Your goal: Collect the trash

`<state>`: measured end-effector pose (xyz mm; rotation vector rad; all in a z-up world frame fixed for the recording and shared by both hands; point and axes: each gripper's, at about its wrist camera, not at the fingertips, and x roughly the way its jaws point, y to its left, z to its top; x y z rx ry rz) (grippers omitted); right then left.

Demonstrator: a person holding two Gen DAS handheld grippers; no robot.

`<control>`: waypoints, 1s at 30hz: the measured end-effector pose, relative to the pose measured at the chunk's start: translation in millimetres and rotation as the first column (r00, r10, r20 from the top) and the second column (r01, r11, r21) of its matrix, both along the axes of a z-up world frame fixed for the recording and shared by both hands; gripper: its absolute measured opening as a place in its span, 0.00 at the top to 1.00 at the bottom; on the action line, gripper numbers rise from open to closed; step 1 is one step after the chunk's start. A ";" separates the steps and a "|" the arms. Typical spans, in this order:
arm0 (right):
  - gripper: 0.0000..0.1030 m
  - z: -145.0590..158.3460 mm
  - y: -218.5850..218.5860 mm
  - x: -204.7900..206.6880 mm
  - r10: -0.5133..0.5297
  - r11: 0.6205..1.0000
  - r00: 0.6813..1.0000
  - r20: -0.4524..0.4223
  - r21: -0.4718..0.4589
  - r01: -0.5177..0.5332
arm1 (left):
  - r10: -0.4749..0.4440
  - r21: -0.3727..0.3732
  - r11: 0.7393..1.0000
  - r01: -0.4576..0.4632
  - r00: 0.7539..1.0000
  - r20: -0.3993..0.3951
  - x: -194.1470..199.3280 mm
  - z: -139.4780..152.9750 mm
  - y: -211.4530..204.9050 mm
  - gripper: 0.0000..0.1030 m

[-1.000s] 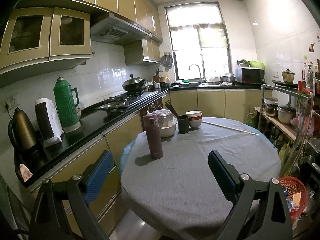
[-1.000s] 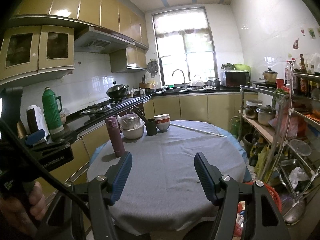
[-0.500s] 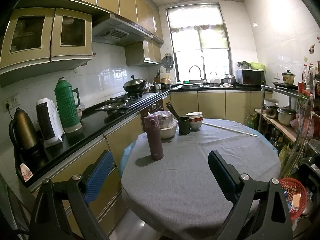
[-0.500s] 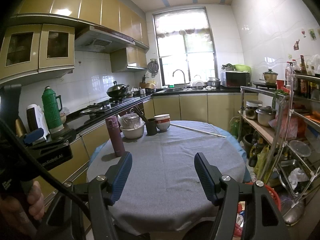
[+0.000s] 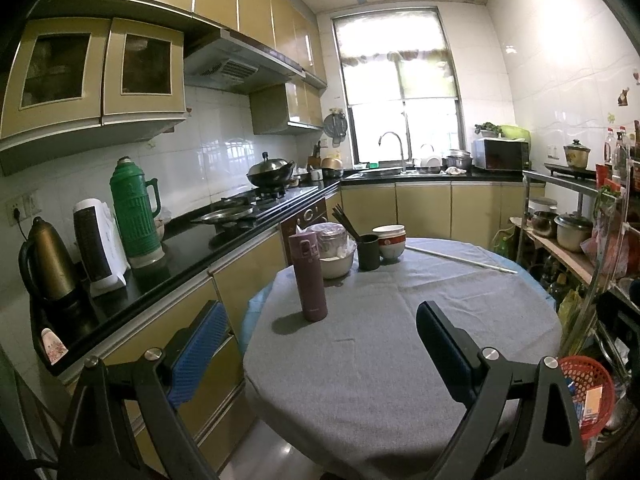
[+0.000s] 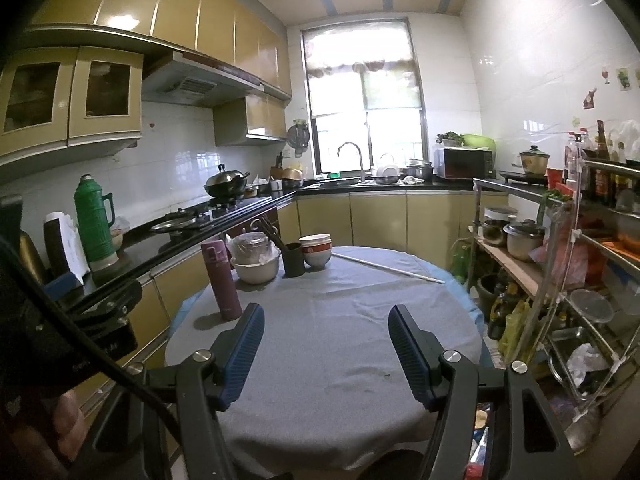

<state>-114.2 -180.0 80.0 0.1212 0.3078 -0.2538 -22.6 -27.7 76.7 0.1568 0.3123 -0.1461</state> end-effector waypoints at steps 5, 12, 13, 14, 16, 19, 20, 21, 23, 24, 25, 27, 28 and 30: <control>0.34 1.3 2.1 6.2 0.011 1.000 1.000 -0.003 -0.010 -0.011 | 0.001 0.003 1.000 -0.001 1.000 -0.007 2.2 0.8 -0.6 0.07; 0.34 -1.7 -2.5 23.5 0.033 0.999 0.999 -0.019 0.005 -0.033 | 0.020 0.010 1.000 -0.020 1.000 -0.019 11.0 -5.5 2.4 0.07; 0.34 -2.4 -3.2 25.7 0.036 0.999 0.999 -0.020 0.008 -0.036 | 0.021 0.013 1.000 -0.020 0.999 -0.025 13.2 -6.4 2.3 0.07; 0.34 -3.0 -4.4 28.7 0.039 0.999 0.999 -0.022 0.012 -0.039 | 0.021 0.013 1.000 -0.021 0.999 -0.030 14.9 -7.6 2.6 0.07; 0.34 -4.4 -5.8 34.5 0.047 0.999 0.999 -0.027 0.009 -0.046 | 0.022 0.011 1.000 -0.021 0.999 -0.045 20.2 -9.1 3.7 0.07; 0.34 -6.9 -8.5 43.2 0.055 0.998 0.998 -0.034 0.006 -0.055 | 0.039 0.013 0.999 -0.038 0.998 -0.058 27.7 -10.7 4.3 0.07; 0.34 -8.1 -10.4 46.4 0.059 0.998 0.998 -0.037 0.008 -0.058 | 0.043 0.016 0.999 -0.042 0.997 -0.062 30.2 -11.6 4.2 0.07; 0.34 -9.1 -12.1 49.6 0.062 0.998 0.997 -0.040 0.011 -0.061 | 0.050 0.022 0.999 -0.048 0.997 -0.065 32.6 -13.0 3.2 0.07; 0.34 -13.4 -19.0 59.3 0.068 0.997 0.996 -0.053 0.028 -0.067 | 0.057 0.032 0.998 -0.055 0.996 -0.074 36.8 -16.2 1.5 0.07; 0.34 -16.3 -23.1 64.2 0.071 0.997 0.996 -0.059 0.041 -0.069 | 0.058 0.039 0.998 -0.055 0.995 -0.082 40.3 -18.4 -0.7 0.07; 0.34 -19.1 -27.0 68.9 0.073 0.996 0.995 -0.065 0.051 -0.070 | 0.060 0.047 0.997 -0.055 0.994 -0.095 46.4 -21.9 -4.1 0.07; 0.32 -30.4 -37.9 83.1 0.071 0.996 0.994 -0.087 0.065 -0.065 | 0.043 0.046 0.998 -0.038 0.991 -0.126 58.5 -30.2 -10.0 0.07; 0.29 -38.5 -44.8 92.2 0.066 0.996 0.993 -0.101 0.067 -0.059 | 0.023 0.034 0.999 -0.018 0.988 -0.152 66.5 -36.8 -13.9 0.07; 0.29 -58.5 -60.9 112.3 0.055 0.996 0.989 -0.138 0.080 -0.044 | -0.015 0.015 1.000 0.019 0.973 -0.230 90.0 -55.1 -24.2 0.07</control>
